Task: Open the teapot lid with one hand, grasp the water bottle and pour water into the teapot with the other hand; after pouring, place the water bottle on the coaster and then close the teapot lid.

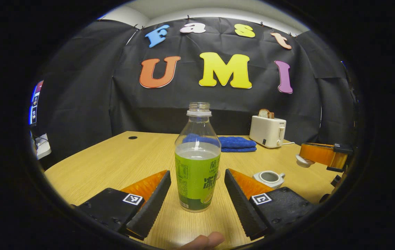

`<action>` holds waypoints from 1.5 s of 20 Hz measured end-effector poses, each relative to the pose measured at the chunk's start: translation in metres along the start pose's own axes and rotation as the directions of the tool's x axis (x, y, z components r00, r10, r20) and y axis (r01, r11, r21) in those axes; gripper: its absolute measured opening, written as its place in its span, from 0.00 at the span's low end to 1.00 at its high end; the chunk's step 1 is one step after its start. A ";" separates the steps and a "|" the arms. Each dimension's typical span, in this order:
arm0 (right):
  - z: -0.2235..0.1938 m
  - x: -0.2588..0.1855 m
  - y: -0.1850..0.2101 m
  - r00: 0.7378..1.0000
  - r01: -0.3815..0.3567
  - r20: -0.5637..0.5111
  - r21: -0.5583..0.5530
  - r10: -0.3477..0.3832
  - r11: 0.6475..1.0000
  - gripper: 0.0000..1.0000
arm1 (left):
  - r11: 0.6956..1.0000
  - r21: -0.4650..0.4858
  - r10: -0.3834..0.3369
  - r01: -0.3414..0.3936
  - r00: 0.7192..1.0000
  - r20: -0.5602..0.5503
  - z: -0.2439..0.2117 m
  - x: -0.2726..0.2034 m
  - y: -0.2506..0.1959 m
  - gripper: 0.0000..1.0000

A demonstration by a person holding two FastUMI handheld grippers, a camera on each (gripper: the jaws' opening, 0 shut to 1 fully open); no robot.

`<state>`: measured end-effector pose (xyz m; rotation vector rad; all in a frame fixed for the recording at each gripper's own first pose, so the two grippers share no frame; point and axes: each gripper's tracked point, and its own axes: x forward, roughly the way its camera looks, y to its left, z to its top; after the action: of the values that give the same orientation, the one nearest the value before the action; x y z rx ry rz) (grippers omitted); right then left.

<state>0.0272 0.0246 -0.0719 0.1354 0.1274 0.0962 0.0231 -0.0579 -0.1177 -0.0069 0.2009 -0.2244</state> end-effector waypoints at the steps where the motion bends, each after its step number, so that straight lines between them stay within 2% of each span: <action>1: 0.000 0.000 -0.001 1.000 -0.001 -0.002 -0.001 0.001 1.000 0.00 | 1.000 0.013 0.012 -0.013 1.000 0.010 0.000 0.003 0.003 0.98; 8: 0.004 -0.003 0.002 1.000 -0.008 0.004 -0.015 0.008 1.000 0.00 | 0.999 0.035 0.004 -0.007 0.998 0.064 0.007 0.016 0.004 0.96; 11: 0.005 -0.006 0.004 1.000 -0.015 0.006 -0.010 0.015 1.000 0.00 | 0.999 0.042 0.004 -0.006 0.998 0.058 0.007 0.016 0.006 0.80; 13: 0.006 -0.008 0.003 1.000 -0.017 0.008 -0.002 0.017 1.000 0.00 | 0.999 0.046 0.006 -0.007 0.999 0.032 0.007 0.015 0.007 0.78; 16: 0.007 -0.011 -0.003 1.000 -0.014 0.009 0.004 0.013 1.000 0.00 | 0.991 0.122 0.062 -0.063 0.998 0.007 0.014 0.011 0.018 0.77; 19: 0.006 -0.014 -0.013 1.000 0.000 0.011 0.000 0.000 1.000 0.00 | 0.960 0.252 0.121 -0.119 0.993 0.007 0.027 0.006 0.024 0.76; 22: 0.003 -0.018 -0.025 1.000 0.020 0.013 -0.012 -0.019 1.000 0.00 | 0.876 0.458 0.165 -0.151 0.986 0.008 0.035 0.003 0.023 0.75; 23: 0.002 -0.019 -0.028 1.000 0.018 0.011 -0.003 -0.018 1.000 0.00 | 0.838 0.524 0.178 -0.155 0.984 0.007 0.035 0.003 0.022 0.74; 25: 0.001 -0.023 -0.036 1.000 0.026 0.008 0.010 -0.026 1.000 0.00 | 0.729 0.665 0.211 -0.161 0.977 0.006 0.034 0.000 0.020 0.75; 28: 0.002 -0.029 -0.052 0.999 0.047 0.016 0.019 -0.048 0.999 0.00 | 0.534 0.835 0.200 -0.128 0.980 0.022 0.033 0.002 0.007 0.74; 30: 0.001 -0.032 -0.062 0.998 0.063 0.019 0.024 -0.064 0.998 0.00 | 0.440 0.894 0.180 -0.082 0.984 0.002 0.029 0.002 -0.004 0.74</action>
<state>0.0006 -0.0396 -0.0758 0.1556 0.1130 0.0302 0.0299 -0.0626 -0.0899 1.1141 0.1528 -0.1495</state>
